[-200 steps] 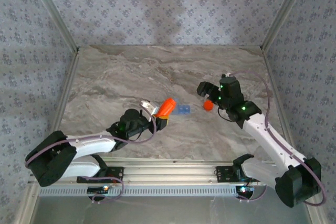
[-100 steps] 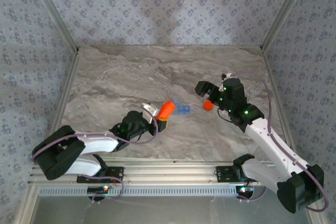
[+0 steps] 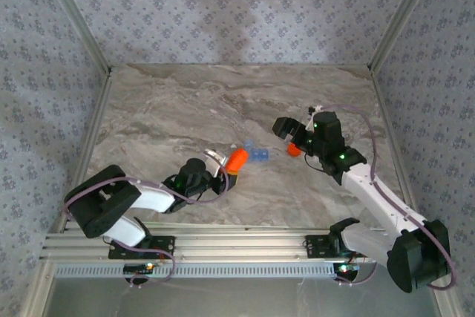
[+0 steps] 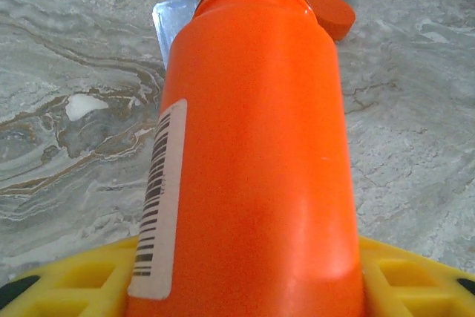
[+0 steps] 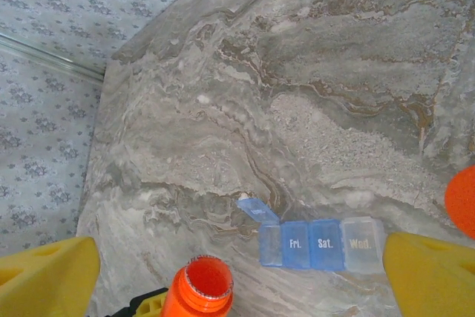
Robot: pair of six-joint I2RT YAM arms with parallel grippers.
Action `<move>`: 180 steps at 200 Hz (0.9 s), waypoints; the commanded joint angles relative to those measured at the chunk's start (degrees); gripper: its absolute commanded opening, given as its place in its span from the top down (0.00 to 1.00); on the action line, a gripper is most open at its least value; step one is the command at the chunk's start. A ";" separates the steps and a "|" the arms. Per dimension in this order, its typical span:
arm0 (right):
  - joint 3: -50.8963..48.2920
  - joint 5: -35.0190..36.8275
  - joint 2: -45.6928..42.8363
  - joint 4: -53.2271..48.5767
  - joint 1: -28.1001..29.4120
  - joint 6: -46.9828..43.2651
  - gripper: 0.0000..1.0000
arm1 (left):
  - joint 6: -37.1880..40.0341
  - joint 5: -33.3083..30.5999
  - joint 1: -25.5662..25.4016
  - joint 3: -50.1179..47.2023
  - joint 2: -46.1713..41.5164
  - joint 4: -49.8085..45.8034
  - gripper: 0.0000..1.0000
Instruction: Sort the pills into containers
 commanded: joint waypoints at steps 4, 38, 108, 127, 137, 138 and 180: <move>1.27 -5.17 -0.43 1.73 -2.35 -1.47 0.00 | -1.25 0.83 -0.40 2.17 2.04 5.36 1.00; 1.31 -8.48 1.08 5.65 -4.19 0.43 0.00 | -1.57 0.22 -0.43 2.65 2.97 5.55 1.00; -0.28 -4.26 1.92 -1.08 -3.83 -2.11 0.00 | -1.91 -0.17 -0.46 4.57 -0.63 -2.84 1.00; -4.04 -4.10 1.27 1.11 -3.66 -2.12 0.02 | -2.24 -0.58 -0.41 5.19 -1.67 -5.56 1.00; -6.02 -4.28 0.98 3.09 -3.66 -2.42 0.04 | -2.20 -0.89 -0.44 5.57 -2.36 -7.26 1.00; -6.18 -4.30 0.96 3.29 -3.61 -2.44 0.04 | -2.14 -0.95 -0.46 5.65 -2.44 -7.40 1.00; -9.71 -5.10 2.10 6.21 -3.31 -3.86 0.09 | -1.14 -2.01 -0.35 8.97 -3.33 -15.26 1.00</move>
